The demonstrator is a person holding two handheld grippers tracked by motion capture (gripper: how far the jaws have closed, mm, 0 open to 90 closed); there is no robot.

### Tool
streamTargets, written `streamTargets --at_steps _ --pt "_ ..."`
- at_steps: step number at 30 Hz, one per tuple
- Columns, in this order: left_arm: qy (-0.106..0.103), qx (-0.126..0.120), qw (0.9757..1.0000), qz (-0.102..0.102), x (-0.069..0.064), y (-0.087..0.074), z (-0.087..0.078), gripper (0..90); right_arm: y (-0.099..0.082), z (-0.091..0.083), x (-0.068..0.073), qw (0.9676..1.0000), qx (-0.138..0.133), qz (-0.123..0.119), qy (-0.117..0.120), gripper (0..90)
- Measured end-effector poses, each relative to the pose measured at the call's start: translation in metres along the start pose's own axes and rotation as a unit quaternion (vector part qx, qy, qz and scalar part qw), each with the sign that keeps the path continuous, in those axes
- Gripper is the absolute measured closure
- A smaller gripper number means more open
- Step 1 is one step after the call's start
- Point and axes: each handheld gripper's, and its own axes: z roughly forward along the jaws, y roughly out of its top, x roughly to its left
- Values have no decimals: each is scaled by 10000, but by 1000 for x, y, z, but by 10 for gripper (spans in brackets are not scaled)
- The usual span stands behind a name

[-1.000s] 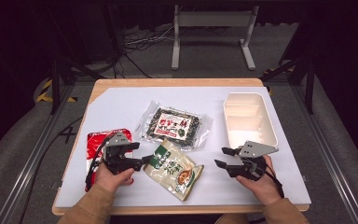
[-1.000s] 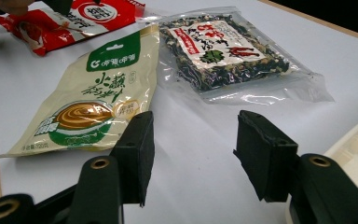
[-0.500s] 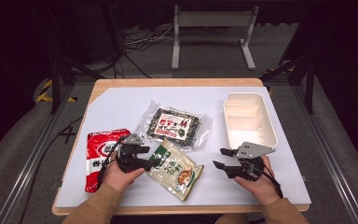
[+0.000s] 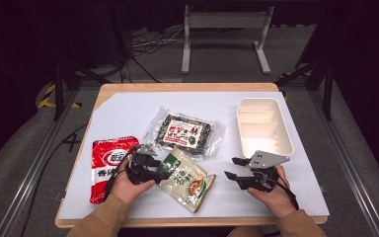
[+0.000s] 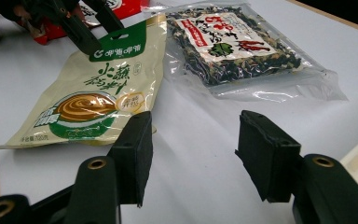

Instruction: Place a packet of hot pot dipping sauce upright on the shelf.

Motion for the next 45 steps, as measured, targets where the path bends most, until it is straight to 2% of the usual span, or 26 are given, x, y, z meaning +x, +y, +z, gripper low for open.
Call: streamTargets --at_steps 2,4,8,11,13,15,20,21,25,26,27,32,38,41,45 --pt "-63 58 10000 23 1 0 1 358 0 0 0 10000 -2 -6 5 450" --pt "-111 131 9998 -55 1 0 3 333 0 0 0 10000 -2 1 13 447" --pt "-117 145 9998 -51 1 0 3 325 0 1 1 10000 8 -12 21 439" --pt "-101 139 9998 48 0 0 3 336 0 1 1 10000 12 -28 24 436" --pt "-112 166 9998 96 -1 0 2 376 0 1 1 10000 10 -34 25 435" --pt "-4 224 9996 143 -3 1 2 436 0 1 1 10000 9 -44 27 441" --pt "126 164 9997 162 -4 0 -2 521 0 2 2 9999 23 -127 18 448" --pt "153 145 9996 180 -5 1 -3 560 0 2 2 9999 23 -137 13 448" --pt "262 108 9992 282 -9 2 -7 596 0 2 2 9999 12 -131 27 447" --pt "227 82 9994 249 -11 2 -9 607 0 2 2 9999 12 -130 31 446" --pt "206 71 9993 316 -11 3 -10 613 0 2 2 9999 14 -133 34 445" --pt "67 -34 9994 348 -17 4 -14 614 0 2 2 9999 14 -133 46 444" --pt "-271 -95 9987 413 -25 6 -18 615 0 2 2 9999 -1 -129 70 444" --pt "-576 -10 9972 485 -28 6 -15 618 0 1 2 9998 -89 -93 151 444" --pt "-555 111 9969 546 -31 6 -11 622 0 1 2 9998 -102 -103 166 444"
